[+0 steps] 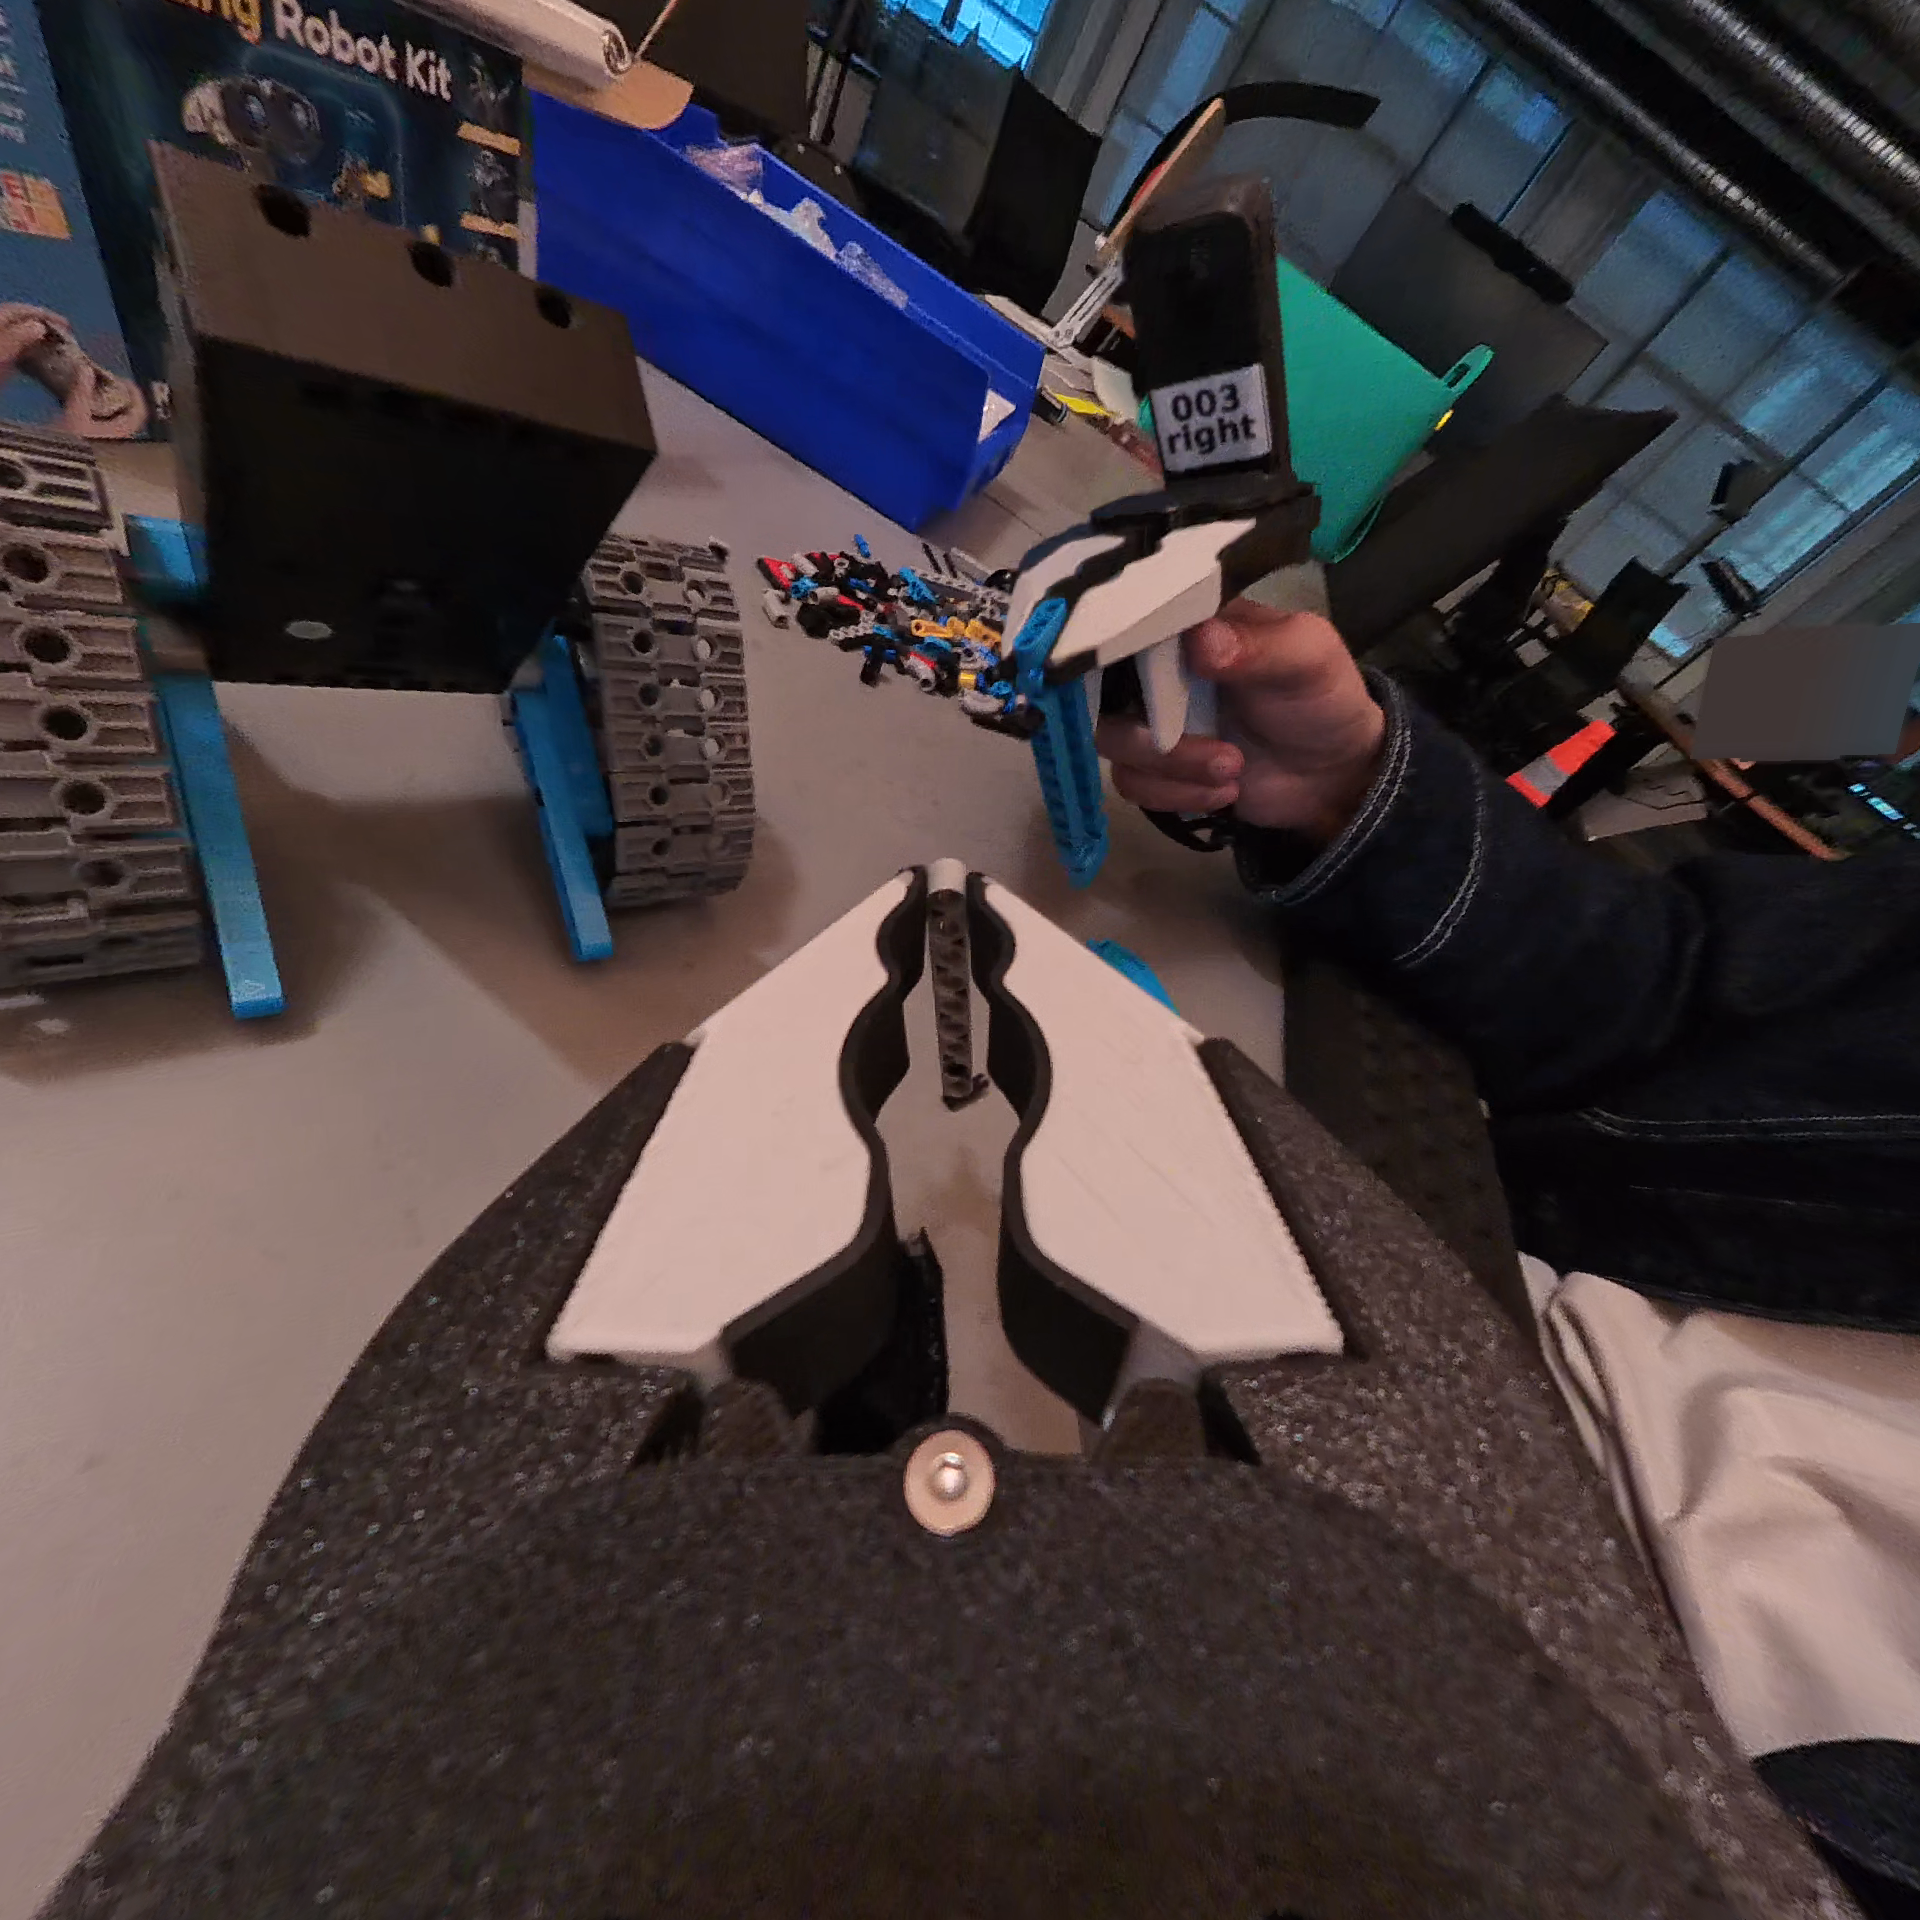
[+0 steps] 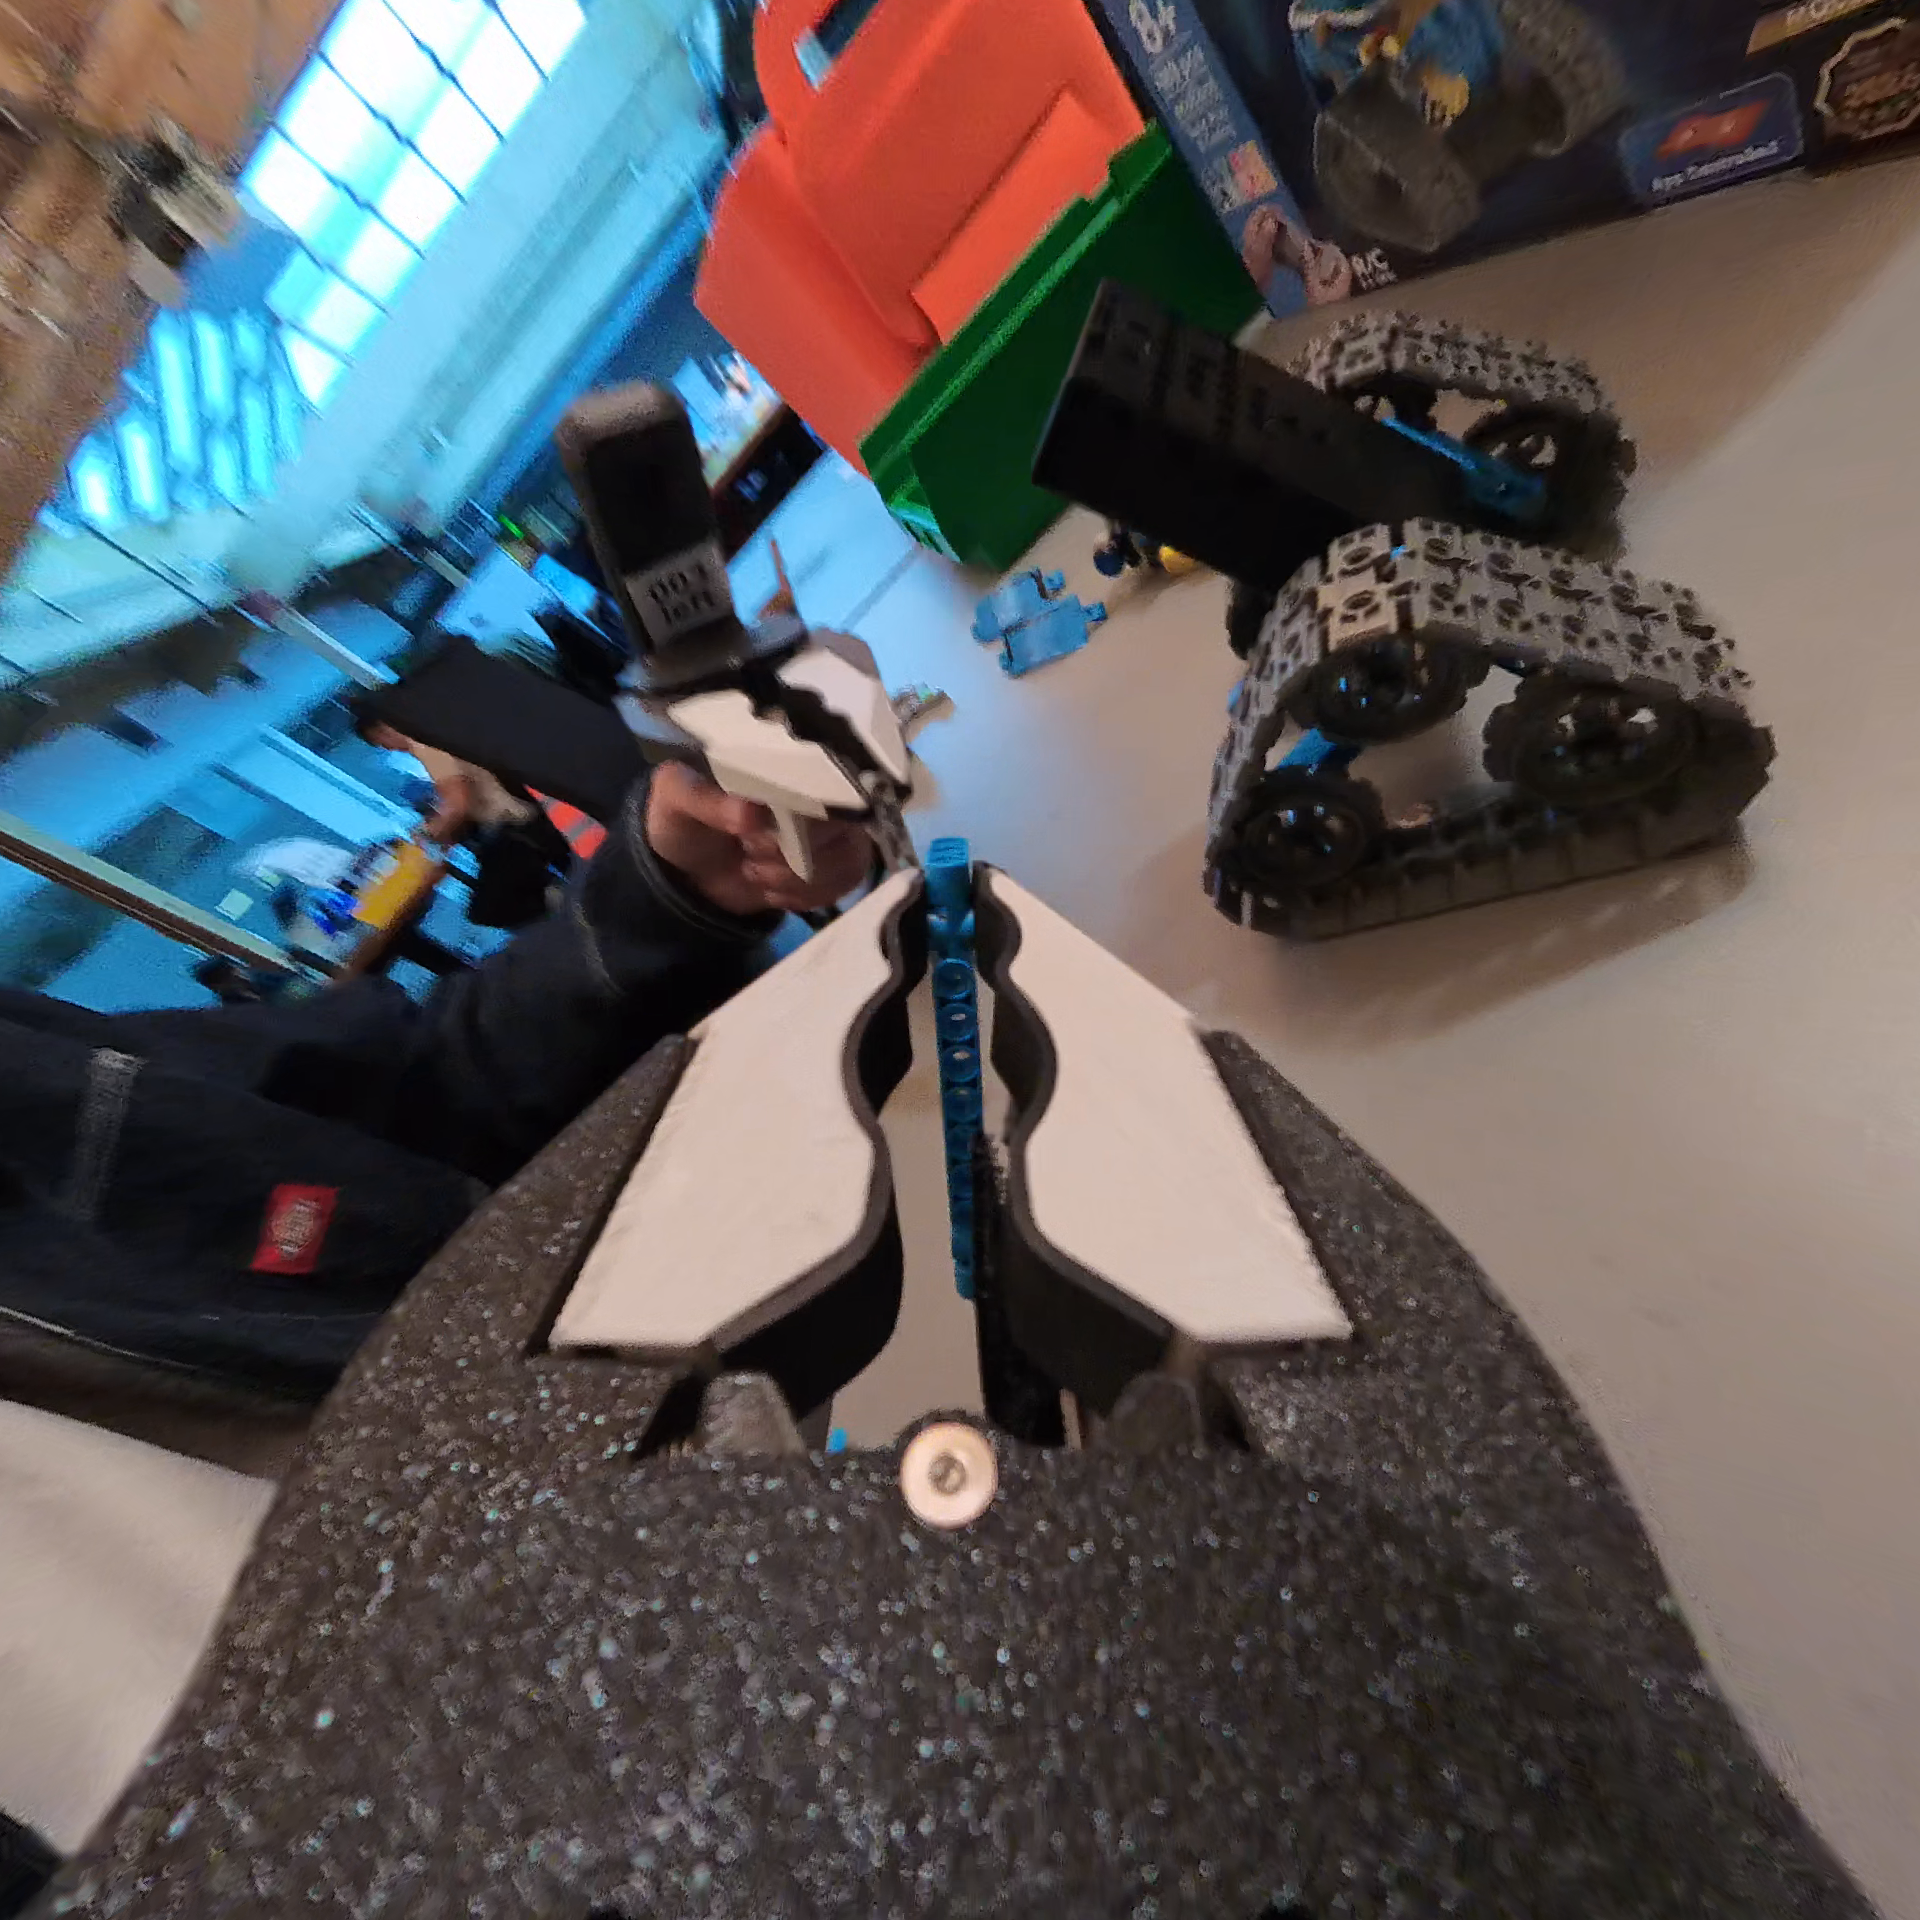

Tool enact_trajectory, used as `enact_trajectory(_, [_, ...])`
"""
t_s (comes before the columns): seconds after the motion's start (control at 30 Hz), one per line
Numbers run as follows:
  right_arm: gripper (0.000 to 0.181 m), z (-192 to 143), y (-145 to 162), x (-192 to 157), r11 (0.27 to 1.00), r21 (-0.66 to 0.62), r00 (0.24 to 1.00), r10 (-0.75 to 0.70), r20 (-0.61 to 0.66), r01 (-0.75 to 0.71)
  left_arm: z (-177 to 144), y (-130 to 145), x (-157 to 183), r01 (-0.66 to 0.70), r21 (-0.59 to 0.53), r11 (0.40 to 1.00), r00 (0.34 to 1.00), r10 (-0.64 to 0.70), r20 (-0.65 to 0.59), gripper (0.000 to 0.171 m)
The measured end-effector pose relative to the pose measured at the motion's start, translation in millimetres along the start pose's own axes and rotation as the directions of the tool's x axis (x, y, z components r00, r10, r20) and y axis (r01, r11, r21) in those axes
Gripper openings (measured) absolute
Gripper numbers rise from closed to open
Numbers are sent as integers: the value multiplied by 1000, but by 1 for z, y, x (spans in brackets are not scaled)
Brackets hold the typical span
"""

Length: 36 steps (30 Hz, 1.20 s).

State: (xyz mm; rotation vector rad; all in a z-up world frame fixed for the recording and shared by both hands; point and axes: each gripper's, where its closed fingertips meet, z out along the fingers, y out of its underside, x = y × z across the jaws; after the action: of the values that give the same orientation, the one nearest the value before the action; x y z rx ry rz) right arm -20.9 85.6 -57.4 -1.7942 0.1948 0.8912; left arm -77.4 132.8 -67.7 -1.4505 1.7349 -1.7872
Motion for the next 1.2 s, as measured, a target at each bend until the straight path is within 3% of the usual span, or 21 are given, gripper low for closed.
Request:
enact_trajectory(0.13, [5,-10,-15,-8,995,83,996,38,80,-45,6,21,-9,27,-106,994,999,-23,41,6])
enact_trajectory(0.37, [5,0,-6,-16,999,37,994,27,101,-31,14,68,-31,101,-332,938,987,-52,154,12])
enact_trajectory(0.43, [5,7,-2,-24,1000,14,992,13,124,-15,16,56,-30,42,-290,956,986,7,165,30])
enact_trajectory(0.47, [5,11,0,-28,1000,6,991,5,130,-6,17,42,-23,-3,-226,974,989,36,142,30])
enact_trajectory(0.57, [5,23,0,-44,1000,19,985,-19,173,16,18,8,29,-15,-35,999,994,11,-109,21])
enact_trajectory(0.67, [5,32,2,-54,999,21,982,-50,180,47,15,-4,53,45,25,999,968,-38,-249,20])
enact_trajectory(0.8, [5,37,5,-59,999,7,978,-40,203,39,11,-11,56,39,66,997,966,-20,-258,13])
enact_trajectory(1.2, [5,40,11,-62,998,-20,977,-47,210,53,15,-5,57,-3,41,999,969,13,-245,3])
